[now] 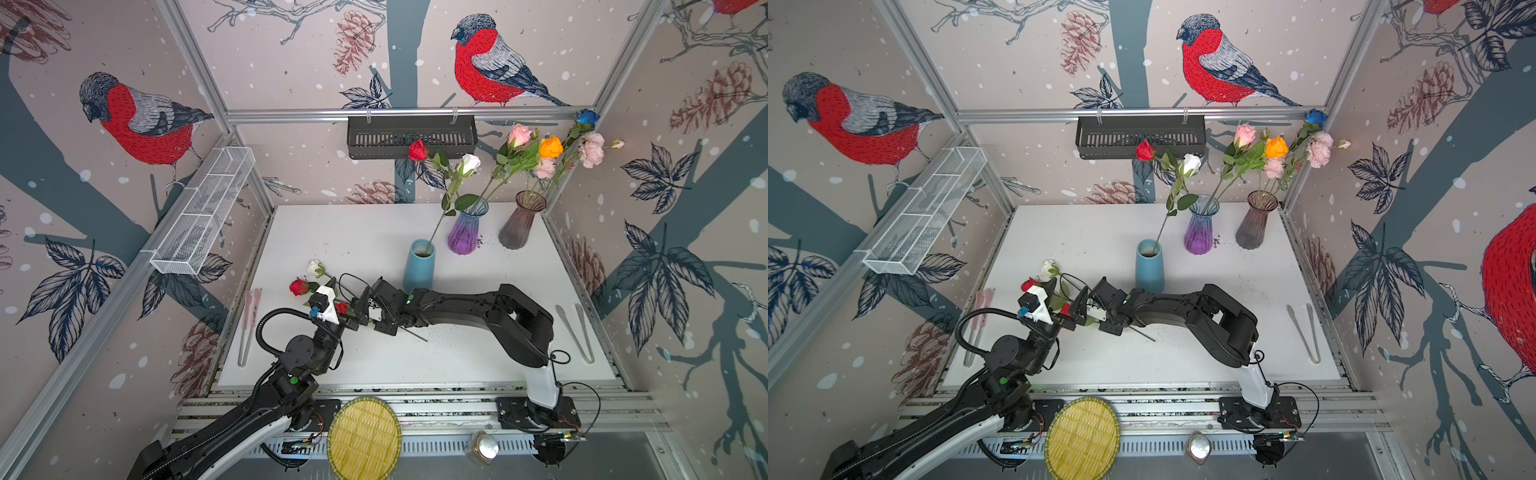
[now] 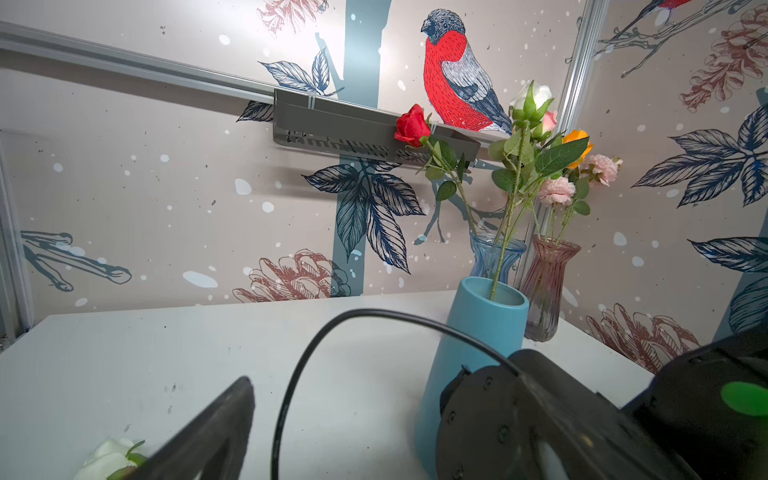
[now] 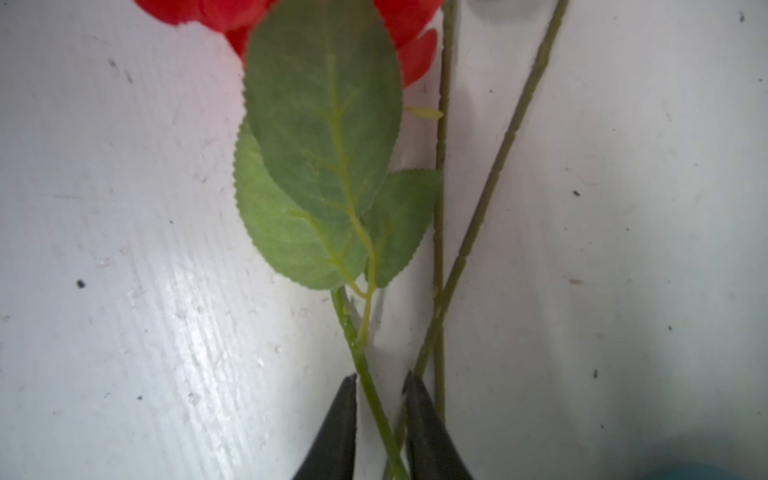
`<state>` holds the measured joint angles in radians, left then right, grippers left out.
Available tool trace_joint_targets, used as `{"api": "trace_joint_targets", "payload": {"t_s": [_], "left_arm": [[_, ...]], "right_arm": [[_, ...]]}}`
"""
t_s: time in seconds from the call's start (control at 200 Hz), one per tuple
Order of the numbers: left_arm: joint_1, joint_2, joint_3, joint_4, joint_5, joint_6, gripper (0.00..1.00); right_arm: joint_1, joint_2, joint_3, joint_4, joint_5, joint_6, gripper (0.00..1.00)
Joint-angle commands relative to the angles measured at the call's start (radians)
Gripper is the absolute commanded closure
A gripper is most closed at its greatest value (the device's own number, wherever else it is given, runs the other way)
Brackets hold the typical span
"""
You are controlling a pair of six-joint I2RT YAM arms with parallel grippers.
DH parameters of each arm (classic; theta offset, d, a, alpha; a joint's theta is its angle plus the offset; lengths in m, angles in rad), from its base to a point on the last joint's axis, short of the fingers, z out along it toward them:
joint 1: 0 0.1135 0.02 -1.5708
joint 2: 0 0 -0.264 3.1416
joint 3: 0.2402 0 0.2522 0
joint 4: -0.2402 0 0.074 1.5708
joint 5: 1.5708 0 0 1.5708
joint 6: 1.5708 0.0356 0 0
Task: Arrange the flowers into the vase
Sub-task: 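Close the right gripper on the large red rose stem, then lift the red rose upright with the right gripper, then grasp the red rose stem with the left gripper while the right opens and withdraws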
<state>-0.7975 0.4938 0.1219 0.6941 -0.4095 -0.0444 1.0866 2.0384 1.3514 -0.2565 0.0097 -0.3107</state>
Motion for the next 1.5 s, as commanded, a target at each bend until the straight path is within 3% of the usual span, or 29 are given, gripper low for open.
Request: {"api": "trace_joint_targets", "payload": {"t_s": [0.0,0.27,0.445,0.64,0.771,0.991,1.126,1.321,1.491], "left_arm": [[-0.002,-0.001,0.008,0.030,-0.004,0.009,0.04],[-0.003,0.000,0.008,0.029,-0.009,0.013,0.04],[-0.003,0.003,0.013,0.024,0.013,0.016,0.04],[-0.005,-0.018,-0.004,0.050,0.088,0.027,0.02],[-0.006,-0.054,-0.051,0.127,0.223,0.049,0.02],[-0.007,-0.014,-0.064,0.199,0.400,0.070,0.07],[-0.007,0.083,-0.041,0.233,0.494,0.077,0.10],[-0.008,0.185,-0.018,0.273,0.599,0.075,0.17],[-0.008,0.184,-0.016,0.275,0.637,0.076,0.21]], "right_arm": [[0.004,0.022,0.021,-0.034,-0.038,-0.016,0.76],[0.001,0.045,0.035,-0.033,-0.036,-0.021,0.78],[0.002,0.016,0.027,-0.014,-0.037,-0.015,0.91],[-0.012,-0.127,-0.039,0.075,-0.011,0.030,0.96],[-0.046,-0.278,-0.097,0.131,0.007,0.092,0.96],[-0.160,-0.636,-0.267,0.313,-0.124,0.245,0.97],[-0.191,-0.826,-0.389,0.500,-0.313,0.316,0.97],[-0.189,-0.872,-0.456,0.692,-0.596,0.473,0.97],[-0.156,-0.831,-0.452,0.697,-0.635,0.466,0.97]]}}
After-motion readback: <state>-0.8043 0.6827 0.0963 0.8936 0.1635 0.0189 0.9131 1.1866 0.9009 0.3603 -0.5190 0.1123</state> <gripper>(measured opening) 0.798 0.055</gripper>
